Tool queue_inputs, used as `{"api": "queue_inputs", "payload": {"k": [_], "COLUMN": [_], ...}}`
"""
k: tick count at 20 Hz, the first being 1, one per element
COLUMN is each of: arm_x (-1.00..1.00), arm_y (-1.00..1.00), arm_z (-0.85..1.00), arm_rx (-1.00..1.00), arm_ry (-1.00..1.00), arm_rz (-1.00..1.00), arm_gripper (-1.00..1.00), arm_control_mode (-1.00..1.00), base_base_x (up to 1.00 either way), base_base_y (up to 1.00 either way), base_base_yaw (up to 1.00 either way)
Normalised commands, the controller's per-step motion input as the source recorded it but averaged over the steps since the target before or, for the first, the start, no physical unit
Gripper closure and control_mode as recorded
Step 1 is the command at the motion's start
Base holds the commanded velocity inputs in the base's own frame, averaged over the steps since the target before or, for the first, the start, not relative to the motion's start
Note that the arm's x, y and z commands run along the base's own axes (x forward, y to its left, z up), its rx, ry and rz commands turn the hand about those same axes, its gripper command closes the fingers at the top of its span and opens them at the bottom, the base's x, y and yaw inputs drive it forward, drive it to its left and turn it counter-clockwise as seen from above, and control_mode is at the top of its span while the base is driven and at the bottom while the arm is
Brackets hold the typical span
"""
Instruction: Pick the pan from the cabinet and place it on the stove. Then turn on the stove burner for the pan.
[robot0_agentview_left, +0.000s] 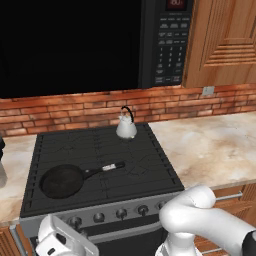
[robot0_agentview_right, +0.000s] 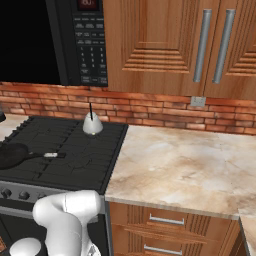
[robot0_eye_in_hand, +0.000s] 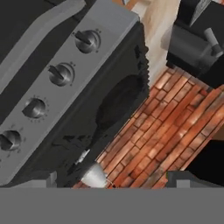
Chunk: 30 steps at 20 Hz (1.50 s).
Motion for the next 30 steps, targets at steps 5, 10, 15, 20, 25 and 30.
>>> {"api": "queue_inputs", "payload": {"k": [5, 10, 15, 20, 25, 30], "arm_x": [-0.03, 0.0, 0.1, 0.25, 0.26, 0.0], "arm_y": [0.0, 0.0, 0.05, 0.12, 0.18, 0.09], "arm_z": [-0.17, -0.31, -0.29, -0.15, -0.21, -0.28], "arm_rx": [-0.15, -0.15, -0.18, -0.1, -0.1, -0.14], "arm_ry": [-0.13, -0.02, 0.0, -0.01, 0.0, 0.0], "arm_rz": [0.03, 0.02, 0.01, 0.03, 0.01, 0.01], "arm_gripper": [-1.0, -1.0, -1.0, -1.0, -1.0, -1.0], "arm_control_mode": [-1.0, -1.0, -1.0, -1.0, -1.0, -1.0], "base_base_x": [0.0, 0.0, 0.0, 0.0, 0.0, 0.0], "base_base_y": [0.0, 0.0, 0.0, 0.0, 0.0, 0.0], "base_base_yaw": [0.0, 0.0, 0.0, 0.0, 0.0, 0.0]}}
